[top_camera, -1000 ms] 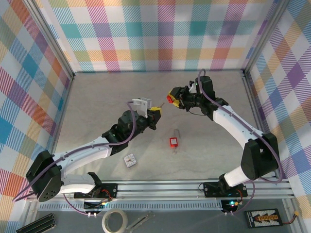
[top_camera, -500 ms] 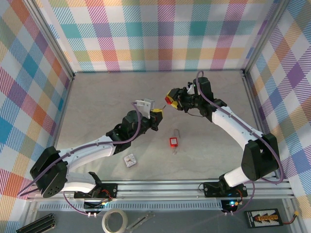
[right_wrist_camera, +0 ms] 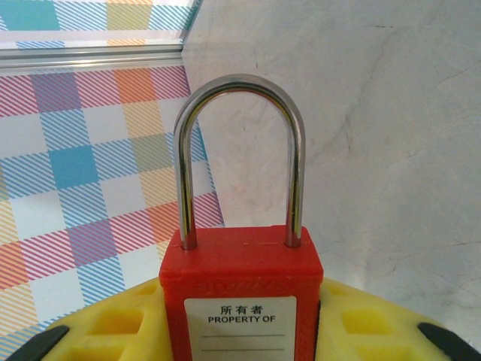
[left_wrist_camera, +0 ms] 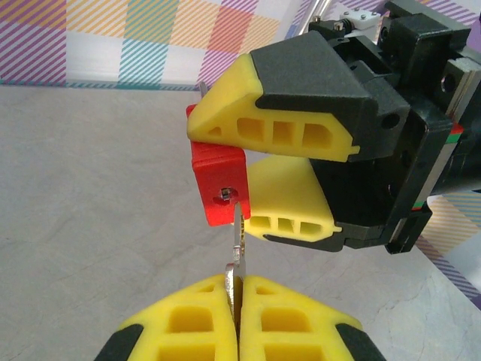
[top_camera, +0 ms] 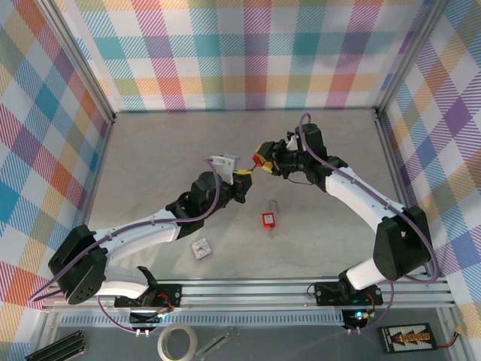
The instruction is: Unlock with the key
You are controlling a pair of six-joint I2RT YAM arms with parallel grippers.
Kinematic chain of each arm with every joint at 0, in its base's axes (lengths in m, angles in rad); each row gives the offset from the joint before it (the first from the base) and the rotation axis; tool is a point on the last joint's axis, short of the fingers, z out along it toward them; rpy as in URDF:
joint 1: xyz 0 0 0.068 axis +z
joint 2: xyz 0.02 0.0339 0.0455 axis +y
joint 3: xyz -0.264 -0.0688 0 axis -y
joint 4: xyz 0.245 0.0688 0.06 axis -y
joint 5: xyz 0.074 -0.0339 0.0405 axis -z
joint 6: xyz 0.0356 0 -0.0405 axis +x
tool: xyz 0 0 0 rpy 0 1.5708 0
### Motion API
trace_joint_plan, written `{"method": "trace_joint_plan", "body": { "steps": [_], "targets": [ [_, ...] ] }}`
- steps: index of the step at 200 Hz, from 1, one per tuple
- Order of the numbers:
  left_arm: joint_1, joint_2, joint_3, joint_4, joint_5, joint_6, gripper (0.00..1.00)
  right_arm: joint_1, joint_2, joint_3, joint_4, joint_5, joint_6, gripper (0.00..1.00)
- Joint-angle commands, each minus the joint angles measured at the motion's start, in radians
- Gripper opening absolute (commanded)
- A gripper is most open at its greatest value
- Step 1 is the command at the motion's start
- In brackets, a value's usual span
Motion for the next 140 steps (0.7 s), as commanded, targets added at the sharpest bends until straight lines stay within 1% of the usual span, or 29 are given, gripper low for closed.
{"method": "trace_joint_plan", "body": {
  "steps": [1, 39, 87, 140],
  "targets": [
    [0.000, 0.007, 0.016, 0.030, -0.017, -0.015, 0.00, 0.010, -0.026, -0.003, 0.050, -0.009, -0.007, 0.14],
    [0.007, 0.024, 0.011, 0.043, -0.010, -0.032, 0.00, 0.013, -0.028, -0.012, 0.064, -0.012, -0.003, 0.13],
    [0.019, 0.024, 0.002, 0.048, -0.033, -0.037, 0.00, 0.016, -0.032, -0.025, 0.071, -0.016, -0.008, 0.13],
    [0.025, 0.019, -0.001, 0.060, -0.020, -0.038, 0.00, 0.017, -0.028, -0.031, 0.077, -0.024, -0.009, 0.13]
  ]
}}
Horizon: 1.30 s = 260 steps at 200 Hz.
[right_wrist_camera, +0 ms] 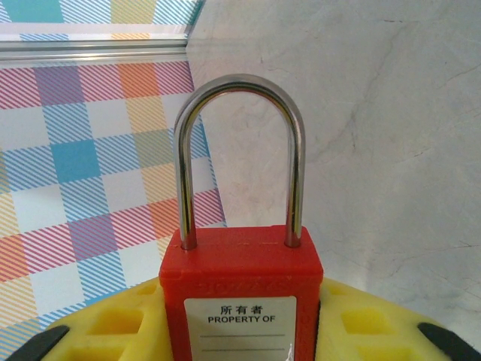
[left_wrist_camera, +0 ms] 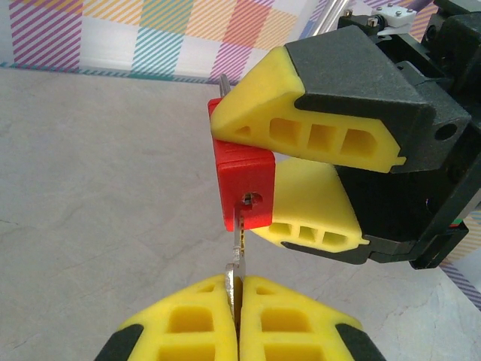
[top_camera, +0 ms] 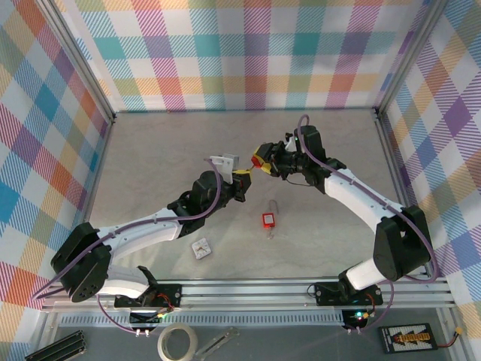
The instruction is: Unlock with the key
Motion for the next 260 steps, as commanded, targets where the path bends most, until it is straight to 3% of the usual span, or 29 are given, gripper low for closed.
{"method": "trace_joint_plan", "body": {
  "steps": [1, 146, 260],
  "targets": [
    [0.008, -0.005, 0.000, 0.061, -0.008, -0.004, 0.00, 0.009, -0.028, -0.007, 0.038, -0.021, -0.009, 0.13],
    [0.012, -0.019, 0.016, 0.049, 0.019, 0.022, 0.00, 0.034, -0.005, -0.023, 0.039, -0.033, -0.010, 0.13],
    [-0.011, -0.031, 0.100, -0.085, -0.012, 0.223, 0.00, 0.044, 0.013, -0.009, 0.024, -0.043, -0.020, 0.13]
  ]
}}
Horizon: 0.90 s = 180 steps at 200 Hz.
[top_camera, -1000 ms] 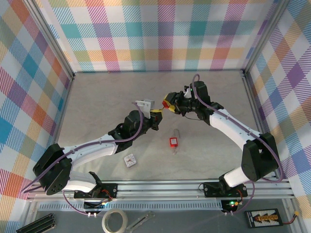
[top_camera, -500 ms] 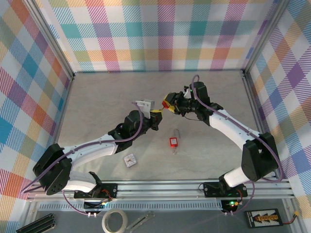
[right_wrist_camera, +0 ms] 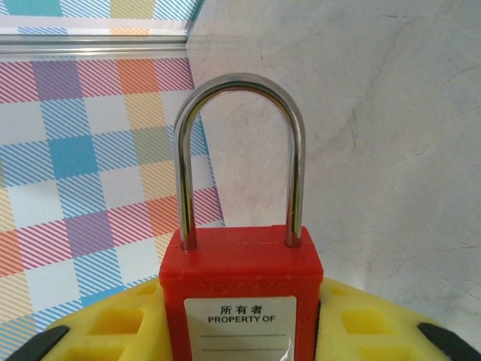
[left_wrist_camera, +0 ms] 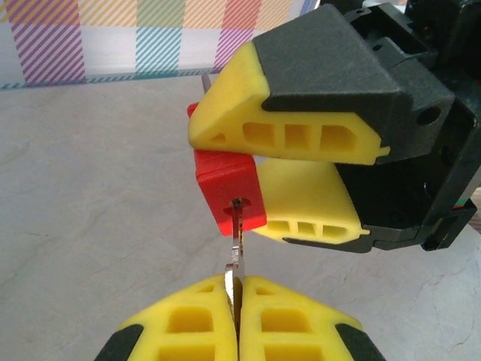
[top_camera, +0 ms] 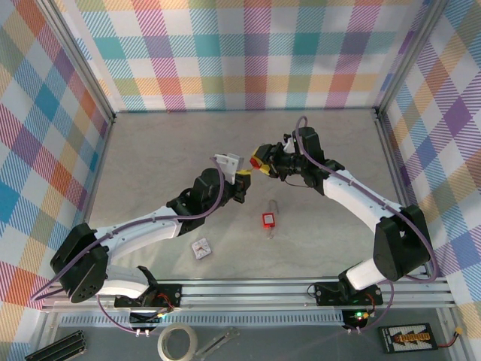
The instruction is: Unlock with the key
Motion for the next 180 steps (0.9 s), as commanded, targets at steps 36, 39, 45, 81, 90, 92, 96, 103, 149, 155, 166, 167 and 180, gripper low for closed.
{"method": "trace_joint_plan", "body": {
  "steps": [36, 39, 45, 81, 90, 92, 96, 103, 149, 155, 166, 167, 180],
  "targets": [
    [-0.005, -0.014, 0.064, 0.004, -0.020, 0.056, 0.00, 0.030, 0.016, 0.014, 0.006, -0.045, -0.018, 0.12],
    [-0.005, -0.012, 0.066, 0.004, -0.017, 0.052, 0.00, 0.030, 0.016, 0.015, 0.007, -0.045, -0.018, 0.12],
    [-0.005, -0.008, 0.064, 0.007, -0.014, 0.043, 0.00, 0.031, 0.016, 0.015, 0.008, -0.045, -0.018, 0.12],
    [0.039, 0.001, 0.029, 0.077, 0.008, -0.094, 0.00, 0.033, 0.006, 0.007, 0.015, -0.047, -0.006, 0.12],
    [0.044, 0.001, 0.018, 0.114, 0.017, -0.129, 0.00, 0.034, -0.002, -0.009, 0.029, -0.040, 0.018, 0.11],
    [0.043, 0.003, 0.015, 0.122, 0.020, -0.133, 0.00, 0.034, -0.004, -0.014, 0.037, -0.038, 0.026, 0.11],
    [0.042, 0.005, 0.016, 0.134, 0.027, -0.142, 0.00, 0.034, -0.008, -0.026, 0.057, -0.035, 0.042, 0.10],
    [0.038, 0.012, 0.015, 0.154, 0.028, -0.156, 0.00, 0.034, -0.011, -0.046, 0.087, -0.033, 0.078, 0.10],
    [-0.021, 0.082, 0.005, 0.278, -0.034, -0.154, 0.00, 0.057, -0.021, -0.071, 0.182, -0.024, 0.181, 0.10],
    [-0.023, 0.091, 0.004, 0.285, -0.039, -0.154, 0.00, 0.062, -0.021, -0.062, 0.173, -0.026, 0.177, 0.10],
    [-0.021, 0.101, -0.005, 0.311, -0.052, -0.147, 0.00, 0.071, -0.023, -0.047, 0.146, -0.024, 0.164, 0.10],
    [-0.021, 0.101, -0.006, 0.312, -0.052, -0.146, 0.00, 0.072, -0.023, -0.047, 0.144, -0.025, 0.164, 0.10],
    [-0.022, 0.112, -0.002, 0.318, -0.051, -0.132, 0.00, 0.083, -0.026, -0.044, 0.124, -0.021, 0.160, 0.09]
  ]
}}
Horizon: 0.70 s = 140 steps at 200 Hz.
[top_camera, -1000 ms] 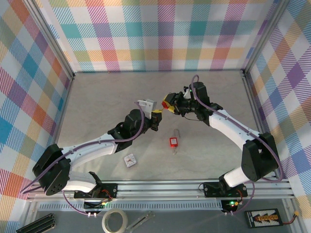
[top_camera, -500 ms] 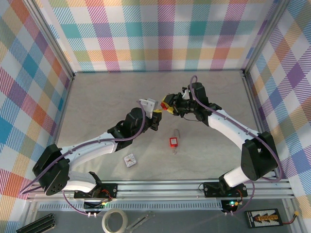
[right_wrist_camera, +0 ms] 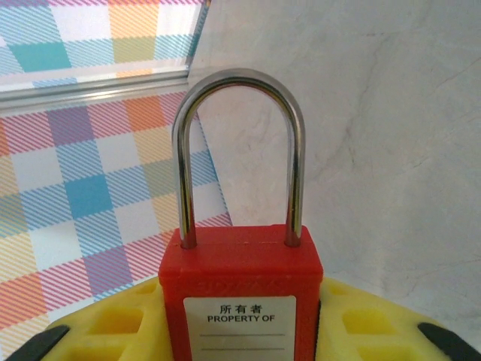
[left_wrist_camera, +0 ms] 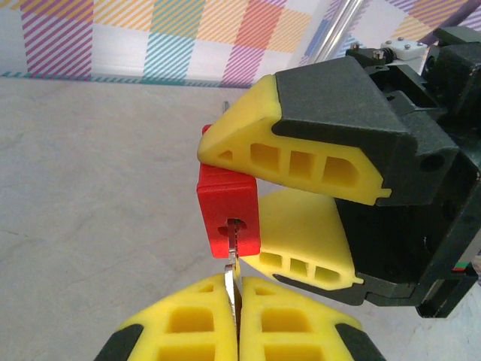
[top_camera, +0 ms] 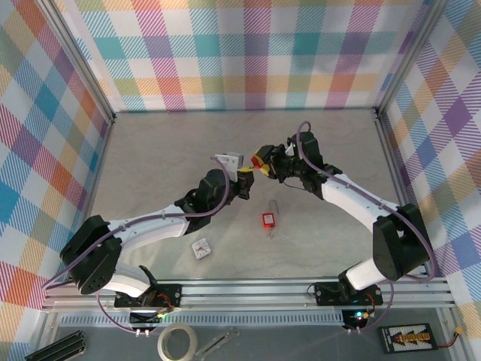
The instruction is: Unlock with the key
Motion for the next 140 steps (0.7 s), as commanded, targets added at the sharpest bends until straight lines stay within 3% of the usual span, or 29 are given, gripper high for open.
{"method": "trace_joint_plan", "body": {
  "steps": [1, 48, 140],
  "targets": [
    [-0.015, 0.024, 0.012, 0.173, -0.003, -0.006, 0.00, 0.077, -0.029, 0.023, 0.006, -0.110, 0.021, 0.09],
    [-0.015, 0.073, 0.034, 0.217, 0.047, 0.062, 0.00, 0.132, -0.007, 0.048, -0.025, -0.122, 0.019, 0.09],
    [-0.057, 0.082, 0.041, 0.211, 0.023, 0.313, 0.00, 0.141, 0.003, 0.048, -0.004, -0.171, 0.055, 0.08]
  ]
}}
